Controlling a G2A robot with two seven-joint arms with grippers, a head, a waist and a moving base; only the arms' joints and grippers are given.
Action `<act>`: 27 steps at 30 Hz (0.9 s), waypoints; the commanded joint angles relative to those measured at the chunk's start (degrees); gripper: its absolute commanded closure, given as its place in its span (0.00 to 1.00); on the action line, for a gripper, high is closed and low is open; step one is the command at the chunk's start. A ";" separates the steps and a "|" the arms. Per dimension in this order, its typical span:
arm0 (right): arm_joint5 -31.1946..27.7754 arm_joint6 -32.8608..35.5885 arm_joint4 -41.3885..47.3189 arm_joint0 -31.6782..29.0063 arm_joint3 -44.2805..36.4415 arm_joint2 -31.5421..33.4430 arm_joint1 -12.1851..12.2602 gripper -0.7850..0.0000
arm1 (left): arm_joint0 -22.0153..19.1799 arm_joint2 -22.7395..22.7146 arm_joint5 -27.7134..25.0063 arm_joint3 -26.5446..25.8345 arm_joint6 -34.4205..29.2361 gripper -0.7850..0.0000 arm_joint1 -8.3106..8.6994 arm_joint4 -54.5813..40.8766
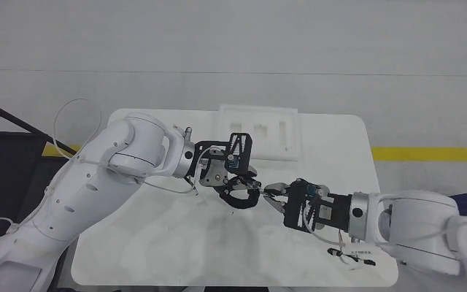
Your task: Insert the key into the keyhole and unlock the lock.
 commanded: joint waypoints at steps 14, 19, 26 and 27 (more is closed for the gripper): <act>9.89 1.15 7.64 -4.84 0.00 5.95 0.52 0.00 | 0.84 0.97 1.39 0.11 -2.25 1.00 0.21 3.33; 9.70 1.00 8.44 -6.52 0.00 10.53 0.87 0.00 | 2.60 2.16 4.01 1.24 -3.78 1.00 0.29 6.54; 9.37 -0.91 10.28 -9.75 0.00 16.61 1.14 0.00 | 5.07 5.84 7.56 3.55 -2.87 1.00 -0.62 14.65; 9.35 -1.23 10.55 -10.18 0.00 17.32 1.16 0.00 | 5.43 6.57 7.92 3.71 -2.11 1.00 -0.89 15.57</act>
